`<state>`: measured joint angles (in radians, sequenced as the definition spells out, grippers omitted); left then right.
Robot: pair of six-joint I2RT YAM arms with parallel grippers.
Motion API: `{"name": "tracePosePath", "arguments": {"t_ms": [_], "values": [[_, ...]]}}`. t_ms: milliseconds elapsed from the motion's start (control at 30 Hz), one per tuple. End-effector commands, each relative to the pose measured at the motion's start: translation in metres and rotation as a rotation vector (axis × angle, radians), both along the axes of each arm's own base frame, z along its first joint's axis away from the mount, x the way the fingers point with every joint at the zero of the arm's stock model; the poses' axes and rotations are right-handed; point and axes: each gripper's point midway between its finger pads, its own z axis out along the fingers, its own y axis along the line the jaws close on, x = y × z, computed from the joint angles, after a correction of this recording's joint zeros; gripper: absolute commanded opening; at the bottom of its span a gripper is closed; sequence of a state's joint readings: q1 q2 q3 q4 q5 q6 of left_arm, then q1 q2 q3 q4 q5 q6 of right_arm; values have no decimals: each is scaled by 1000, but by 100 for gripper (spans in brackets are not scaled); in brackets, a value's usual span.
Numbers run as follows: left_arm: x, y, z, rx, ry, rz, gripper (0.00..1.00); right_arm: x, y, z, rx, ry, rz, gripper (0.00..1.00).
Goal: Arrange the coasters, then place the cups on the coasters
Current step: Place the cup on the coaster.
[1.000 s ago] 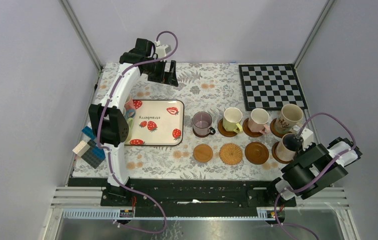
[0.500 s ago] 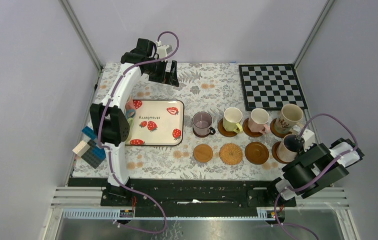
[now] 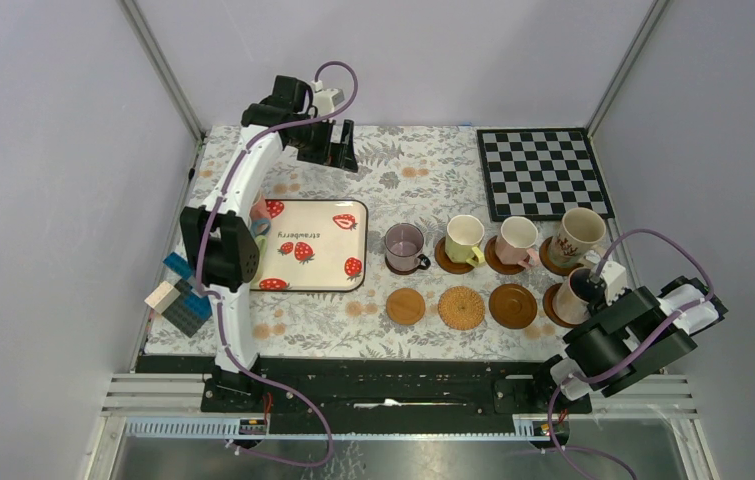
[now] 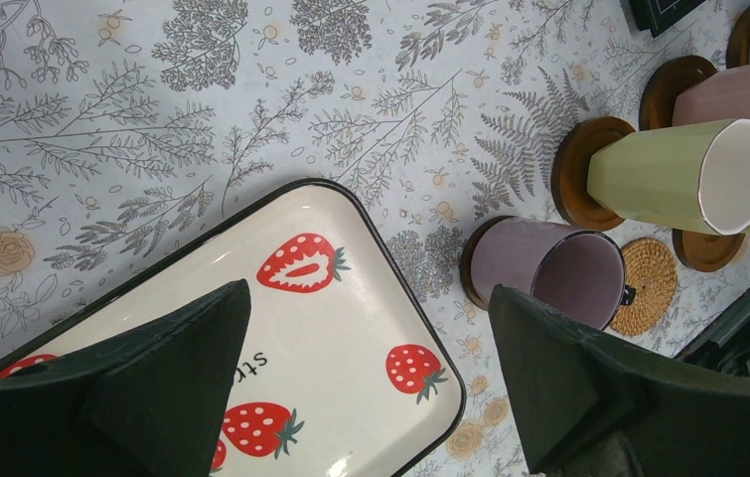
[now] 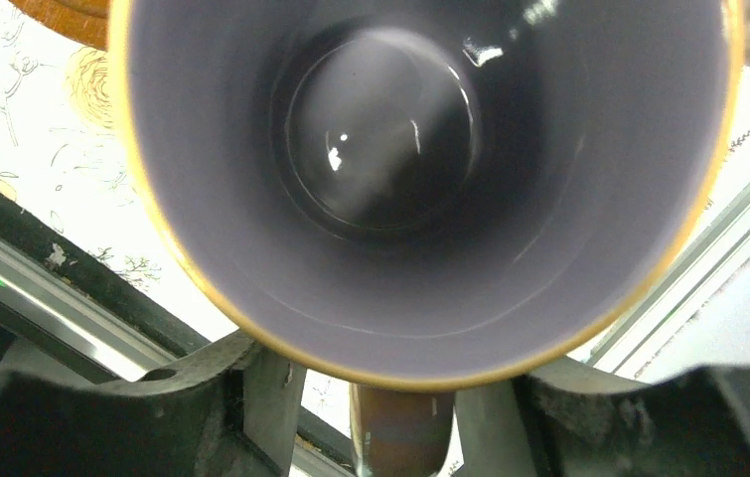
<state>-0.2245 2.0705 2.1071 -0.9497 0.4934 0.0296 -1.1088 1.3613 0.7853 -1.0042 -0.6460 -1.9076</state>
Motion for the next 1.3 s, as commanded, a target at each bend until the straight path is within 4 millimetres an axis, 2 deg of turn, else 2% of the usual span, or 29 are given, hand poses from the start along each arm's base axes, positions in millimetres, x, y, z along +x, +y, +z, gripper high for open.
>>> {"name": "tracePosePath", "arguments": {"t_ms": [0,267,467,700,1000,1267], "values": [[8,-4,12,-7,-50,-13,99,-5,6,5,15,10,42,58],[8,-5,11,-10,-47,-14,99,-5,16,6,39,-16,87,55],[8,-5,11,-10,-47,-12,99,-8,12,4,36,19,77,55],[8,-7,9,-22,-38,-8,99,-6,-3,16,22,47,29,71],[5,-8,5,-30,-27,-16,99,1,-5,51,23,6,54,98],[3,-10,-2,-42,-8,-23,99,2,9,87,84,-7,95,100]]}}
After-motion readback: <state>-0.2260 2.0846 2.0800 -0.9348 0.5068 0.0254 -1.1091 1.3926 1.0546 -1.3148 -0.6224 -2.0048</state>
